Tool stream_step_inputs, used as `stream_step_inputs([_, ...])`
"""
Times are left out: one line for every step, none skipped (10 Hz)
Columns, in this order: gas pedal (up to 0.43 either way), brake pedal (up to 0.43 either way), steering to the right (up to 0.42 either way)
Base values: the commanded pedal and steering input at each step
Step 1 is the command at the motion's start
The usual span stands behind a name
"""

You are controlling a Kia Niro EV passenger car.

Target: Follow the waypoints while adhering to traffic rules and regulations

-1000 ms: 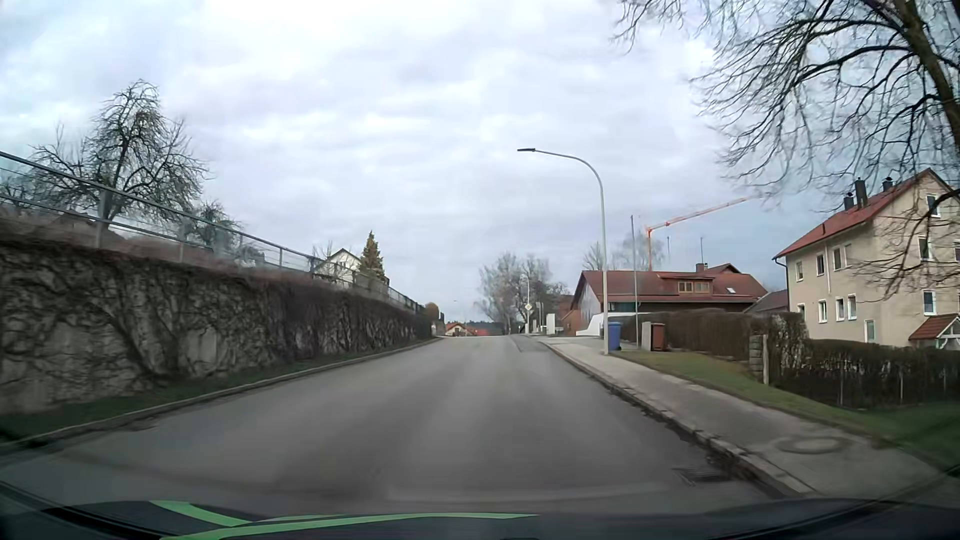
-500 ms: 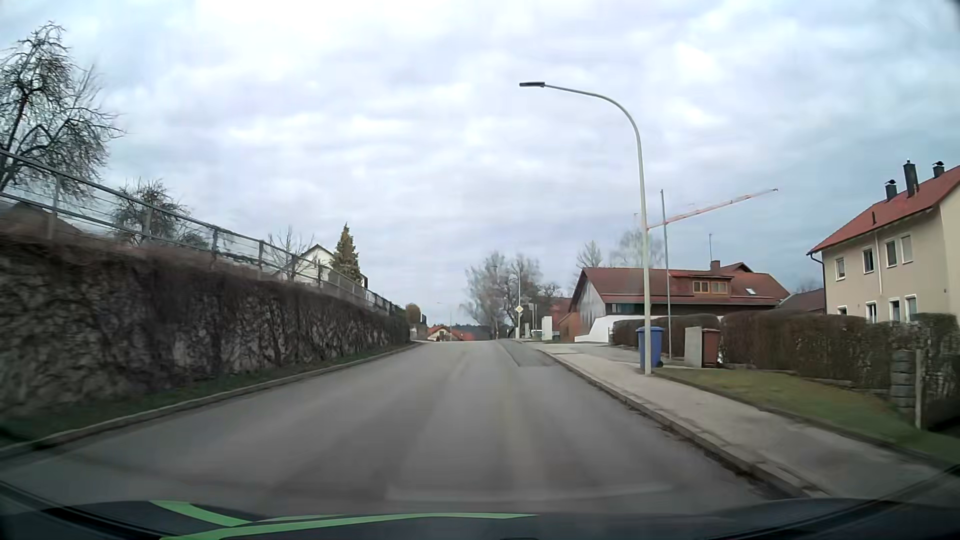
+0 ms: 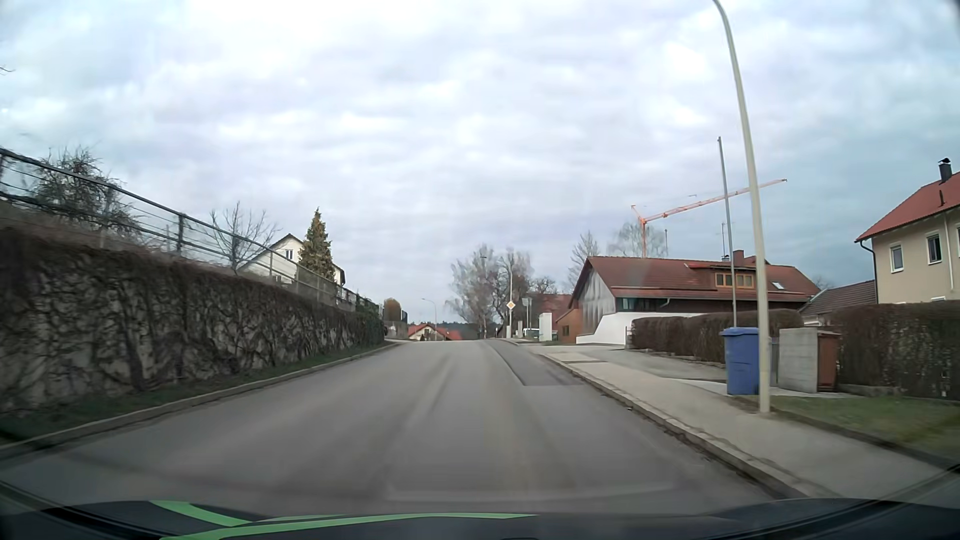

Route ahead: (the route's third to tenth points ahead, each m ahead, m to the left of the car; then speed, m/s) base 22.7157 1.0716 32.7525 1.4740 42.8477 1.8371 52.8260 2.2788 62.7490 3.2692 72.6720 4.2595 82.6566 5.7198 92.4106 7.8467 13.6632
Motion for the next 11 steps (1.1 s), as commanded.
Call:
stream_step_inputs([0.177,0.0,0.011])
stream_step_inputs([0.177,0.0,0.01])
stream_step_inputs([0.177,0.0,0.009])
stream_step_inputs([0.177,0.0,0.006])
stream_step_inputs([0.177,0.0,0.005])
stream_step_inputs([0.177,0.0,0.005])
stream_step_inputs([0.177,0.0,0.004])
stream_step_inputs([0.177,0.0,0.0])
stream_step_inputs([0.177,0.0,-0.001])
stream_step_inputs([0.177,0.0,-0.001])
stream_step_inputs([0.177,0.0,-0.003])
